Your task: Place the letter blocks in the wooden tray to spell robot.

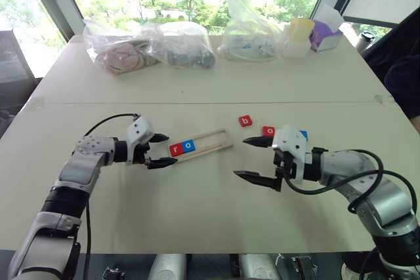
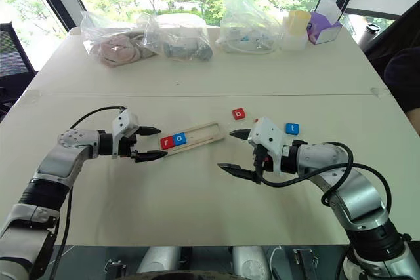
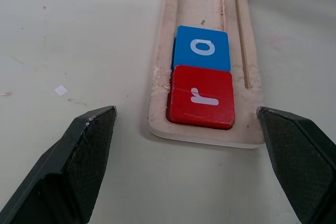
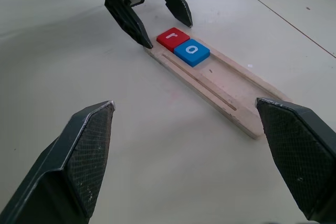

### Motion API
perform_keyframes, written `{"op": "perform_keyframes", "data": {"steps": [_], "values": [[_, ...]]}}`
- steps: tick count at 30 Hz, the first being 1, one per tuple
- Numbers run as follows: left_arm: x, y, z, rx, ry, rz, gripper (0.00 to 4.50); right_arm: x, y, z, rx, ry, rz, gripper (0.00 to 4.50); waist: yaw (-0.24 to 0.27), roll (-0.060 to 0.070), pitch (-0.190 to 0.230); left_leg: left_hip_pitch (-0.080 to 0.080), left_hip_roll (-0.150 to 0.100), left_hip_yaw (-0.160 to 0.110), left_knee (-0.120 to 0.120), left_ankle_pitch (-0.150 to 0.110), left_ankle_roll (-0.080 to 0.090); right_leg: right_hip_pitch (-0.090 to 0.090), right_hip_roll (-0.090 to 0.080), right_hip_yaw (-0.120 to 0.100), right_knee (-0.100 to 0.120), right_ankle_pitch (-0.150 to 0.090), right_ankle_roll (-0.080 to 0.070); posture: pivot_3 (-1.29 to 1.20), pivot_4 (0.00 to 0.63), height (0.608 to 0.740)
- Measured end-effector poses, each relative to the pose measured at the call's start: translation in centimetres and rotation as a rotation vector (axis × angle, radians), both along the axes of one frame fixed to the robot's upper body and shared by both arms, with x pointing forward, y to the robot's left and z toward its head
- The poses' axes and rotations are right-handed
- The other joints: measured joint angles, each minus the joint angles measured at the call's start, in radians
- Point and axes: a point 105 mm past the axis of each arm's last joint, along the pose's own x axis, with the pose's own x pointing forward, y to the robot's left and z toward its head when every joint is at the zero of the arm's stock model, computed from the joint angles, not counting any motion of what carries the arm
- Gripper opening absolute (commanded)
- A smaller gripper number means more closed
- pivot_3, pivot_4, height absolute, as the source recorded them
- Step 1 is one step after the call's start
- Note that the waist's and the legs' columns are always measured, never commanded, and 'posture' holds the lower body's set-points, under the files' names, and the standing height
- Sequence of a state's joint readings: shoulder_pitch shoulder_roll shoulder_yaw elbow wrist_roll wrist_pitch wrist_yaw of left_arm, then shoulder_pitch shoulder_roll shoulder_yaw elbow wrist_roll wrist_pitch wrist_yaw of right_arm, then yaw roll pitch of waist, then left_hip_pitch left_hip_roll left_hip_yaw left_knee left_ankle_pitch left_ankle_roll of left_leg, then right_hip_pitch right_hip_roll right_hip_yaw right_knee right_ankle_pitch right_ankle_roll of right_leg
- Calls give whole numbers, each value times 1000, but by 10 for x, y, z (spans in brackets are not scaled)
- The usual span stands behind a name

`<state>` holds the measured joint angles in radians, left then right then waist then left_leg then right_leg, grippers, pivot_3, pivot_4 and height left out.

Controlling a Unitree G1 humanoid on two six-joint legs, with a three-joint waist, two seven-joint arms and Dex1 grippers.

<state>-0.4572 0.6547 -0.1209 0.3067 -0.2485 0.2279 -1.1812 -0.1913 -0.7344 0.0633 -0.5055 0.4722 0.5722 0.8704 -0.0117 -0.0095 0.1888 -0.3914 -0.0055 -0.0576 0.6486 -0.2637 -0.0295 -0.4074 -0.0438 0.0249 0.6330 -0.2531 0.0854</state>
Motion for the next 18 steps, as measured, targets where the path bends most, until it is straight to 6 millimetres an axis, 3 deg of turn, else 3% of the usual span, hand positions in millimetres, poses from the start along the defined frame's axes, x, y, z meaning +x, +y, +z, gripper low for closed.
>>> {"op": "perform_keyframes", "data": {"steps": [18], "values": [[-1, -8, -6, 21, -20, -59, 4500, 1, 0, -2, -12, -14, -9, 4418, 4, 0, 0, 1, 0, 0, 1, 0, 0, 1, 0, 0, 0, 0, 0, 0, 150, 740]]}}
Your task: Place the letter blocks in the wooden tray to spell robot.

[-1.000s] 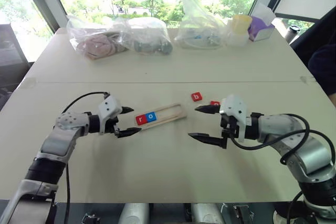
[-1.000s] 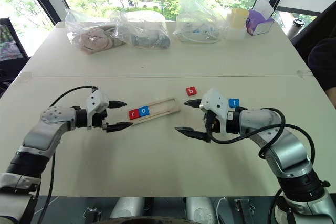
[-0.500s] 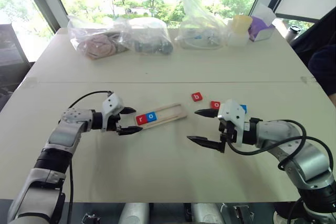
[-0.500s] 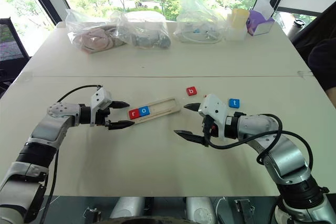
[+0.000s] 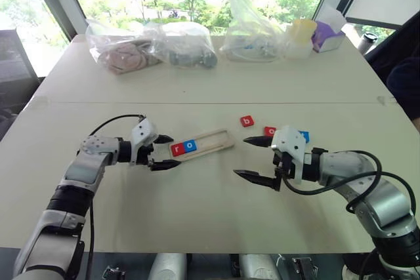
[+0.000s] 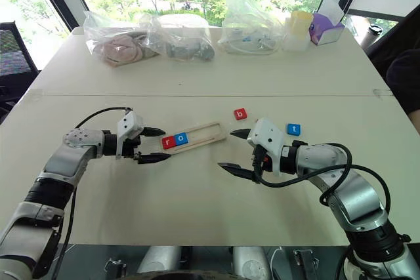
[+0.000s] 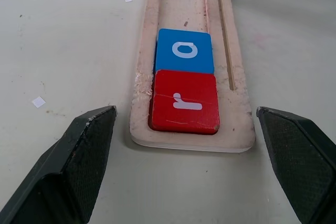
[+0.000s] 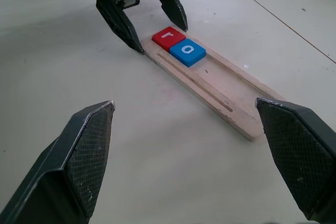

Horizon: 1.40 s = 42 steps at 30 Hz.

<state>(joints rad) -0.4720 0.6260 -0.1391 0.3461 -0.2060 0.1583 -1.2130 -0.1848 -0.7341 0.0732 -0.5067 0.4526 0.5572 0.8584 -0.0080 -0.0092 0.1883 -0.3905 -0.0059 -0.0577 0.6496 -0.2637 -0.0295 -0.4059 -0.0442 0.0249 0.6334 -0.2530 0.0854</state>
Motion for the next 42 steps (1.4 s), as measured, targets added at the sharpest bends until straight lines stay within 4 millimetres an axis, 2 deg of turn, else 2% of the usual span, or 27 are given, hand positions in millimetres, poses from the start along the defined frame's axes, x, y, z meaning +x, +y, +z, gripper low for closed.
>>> {"op": "perform_keyframes", "data": {"steps": [33, 36, 37, 42], "values": [[-6, -9, -8, 41, -97, -41, 4500, -2, 5, -5, -15, -7, 2, 4418, 10, 4, -4, 2, -1, 0, 1, 0, 0, 2, -1, 0, 0, 0, 0, 0, 150, 740], [-7, -13, -9, 31, -92, -48, 3621, -1, 4, -5, -20, -10, 1, 4500, 19, 4, -4, 2, -1, 0, 1, 0, 0, 2, -1, 0, 0, 0, 0, 0, 150, 740], [-7, -14, -10, 28, -92, -50, 3172, -1, 4, -5, -21, -10, 2, 4500, 21, 4, -4, 1, -1, 0, 1, 0, 0, 2, -1, 0, 0, 0, 0, 0, 150, 740], [-7, -15, -10, 27, -82, -44, 3118, -1, 5, -4, -21, -11, 5, 4500, 21, 4, -5, 2, -1, 0, 2, 0, 0, 3, -1, 0, 0, 0, 0, 0, 150, 740]]}}
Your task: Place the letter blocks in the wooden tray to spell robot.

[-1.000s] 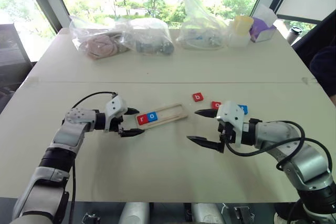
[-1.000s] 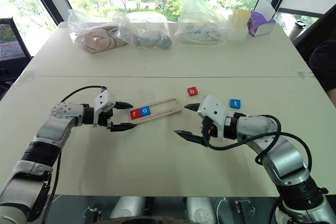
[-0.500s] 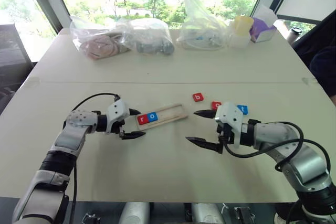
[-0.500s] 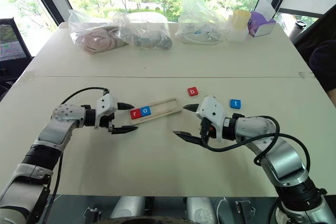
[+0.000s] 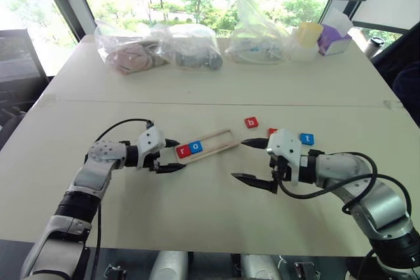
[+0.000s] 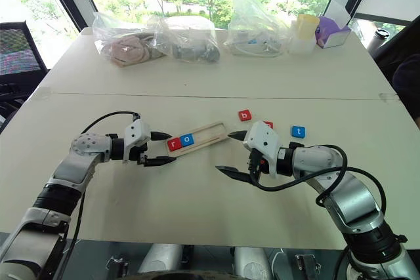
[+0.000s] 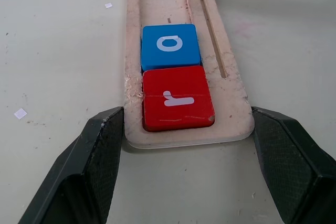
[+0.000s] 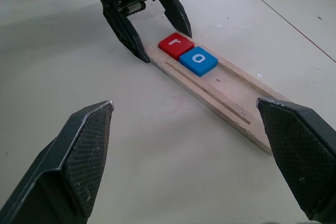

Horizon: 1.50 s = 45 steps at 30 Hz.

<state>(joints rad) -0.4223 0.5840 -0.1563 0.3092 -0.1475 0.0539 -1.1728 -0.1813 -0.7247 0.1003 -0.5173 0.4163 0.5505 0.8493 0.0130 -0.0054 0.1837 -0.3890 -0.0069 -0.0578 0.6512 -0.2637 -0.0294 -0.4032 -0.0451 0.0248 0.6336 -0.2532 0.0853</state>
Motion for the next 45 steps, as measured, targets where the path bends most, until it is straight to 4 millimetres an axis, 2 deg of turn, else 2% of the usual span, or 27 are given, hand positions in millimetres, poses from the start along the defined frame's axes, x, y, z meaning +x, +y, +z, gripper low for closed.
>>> {"op": "perform_keyframes", "data": {"steps": [6, 13, 16, 24, 40, 41, 42, 45], "values": [[-12, -7, 0, 12, 1, -35, 3118, 0, 0, 0, -1, 0, -1, 4500, -1, 0, 0, 0, 0, 0, -1, 0, 0, 0, 0, 0, -1, 0, 0, 0, 150, 740], [-47, -35, -5, 44, 11, -216, 3118, 2, -1, 4, -1, -15, 1, 4500, -2, 0, 0, 0, 0, 0, -2, 0, 0, -1, 0, 0, -1, -2, -2, 0, 150, 740], [-54, -39, -6, 49, 10, -245, 3118, 2, -1, 4, -3, -13, 4, 4500, -2, 0, 0, 0, 1, 0, -2, 0, 0, -1, 0, 0, -1, -2, -3, 0, 150, 740], [-62, -39, -7, 80, -11, -317, 3118, 4, -2, 5, -6, -14, 7, 4500, -4, 0, 0, 0, 1, 0, -2, 0, 0, -1, 0, 0, -1, -2, -3, 0, 150, 740], [-60, -41, -8, 79, -46, -361, 3118, 4, -2, 6, -8, -27, 7, 4500, -2, 0, 0, 0, 1, 0, -2, 0, 0, -1, 0, 0, -1, -2, -3, 0, 150, 740], [-59, -41, -8, 79, -45, -362, 4147, 4, -2, 6, -8, -27, 8, 4500, -2, 0, 0, 0, 1, 0, -2, 0, 0, -1, 0, 0, -1, -2, -3, 0, 150, 740], [-58, -40, -7, 80, -48, -355, 4482, 4, -2, 6, -8, -27, 8, 4500, -2, 0, 0, 0, 1, 0, -2, 0, 0, -1, 0, 0, -1, -2, -3, 0, 150, 740], [-57, -40, -7, 83, -43, -351, 4482, 5, -2, 6, -8, -27, 7, 4500, -4, 0, 0, 0, 1, 0, -2, 0, 0, -1, 1, 0, -1, -2, -2, 0, 150, 740]]}}
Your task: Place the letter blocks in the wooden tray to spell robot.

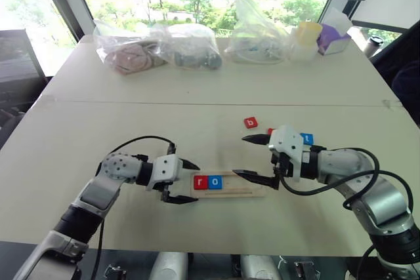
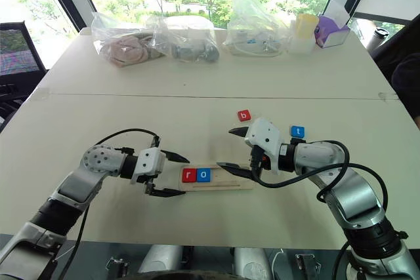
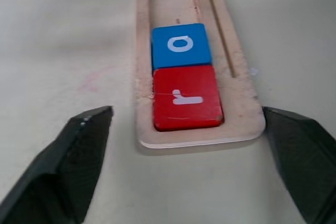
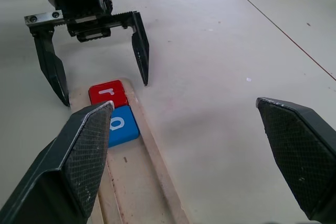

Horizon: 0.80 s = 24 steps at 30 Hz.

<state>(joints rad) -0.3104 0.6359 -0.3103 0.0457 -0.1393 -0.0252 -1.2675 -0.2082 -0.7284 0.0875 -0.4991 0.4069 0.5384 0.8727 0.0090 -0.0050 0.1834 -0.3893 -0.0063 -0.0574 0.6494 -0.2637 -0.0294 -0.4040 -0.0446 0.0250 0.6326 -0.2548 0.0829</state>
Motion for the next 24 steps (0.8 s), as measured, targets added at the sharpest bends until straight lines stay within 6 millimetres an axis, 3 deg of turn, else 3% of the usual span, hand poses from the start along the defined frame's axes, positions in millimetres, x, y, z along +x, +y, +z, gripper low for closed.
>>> {"op": "perform_keyframes", "data": {"steps": [6, 13, 24], "values": [[-4, 3, -1, 12, 12, 15, 4482, 3, 0, 0, 6, -3, -10, 4500, -3, 0, 0, 0, 0, 0, 0, 0, 0, 0, 0, 0, 0, 0, 0, 0, 150, 740], [-19, 30, -3, 54, 55, 75, 4482, 41, -8, -5, 22, -25, -227, 4500, -35, 0, -1, 2, 3, 0, -4, 0, 0, -2, 1, 1, 2, 1, 1, 0, 150, 740], [-46, 73, 0, 30, 110, 313, 4482, 92, 9, -16, 42, 13, -485, 4500, -55, 0, -1, 5, 5, 0, -4, 0, 0, -6, 2, 1, 13, -3, -5, 0, 150, 740]]}}
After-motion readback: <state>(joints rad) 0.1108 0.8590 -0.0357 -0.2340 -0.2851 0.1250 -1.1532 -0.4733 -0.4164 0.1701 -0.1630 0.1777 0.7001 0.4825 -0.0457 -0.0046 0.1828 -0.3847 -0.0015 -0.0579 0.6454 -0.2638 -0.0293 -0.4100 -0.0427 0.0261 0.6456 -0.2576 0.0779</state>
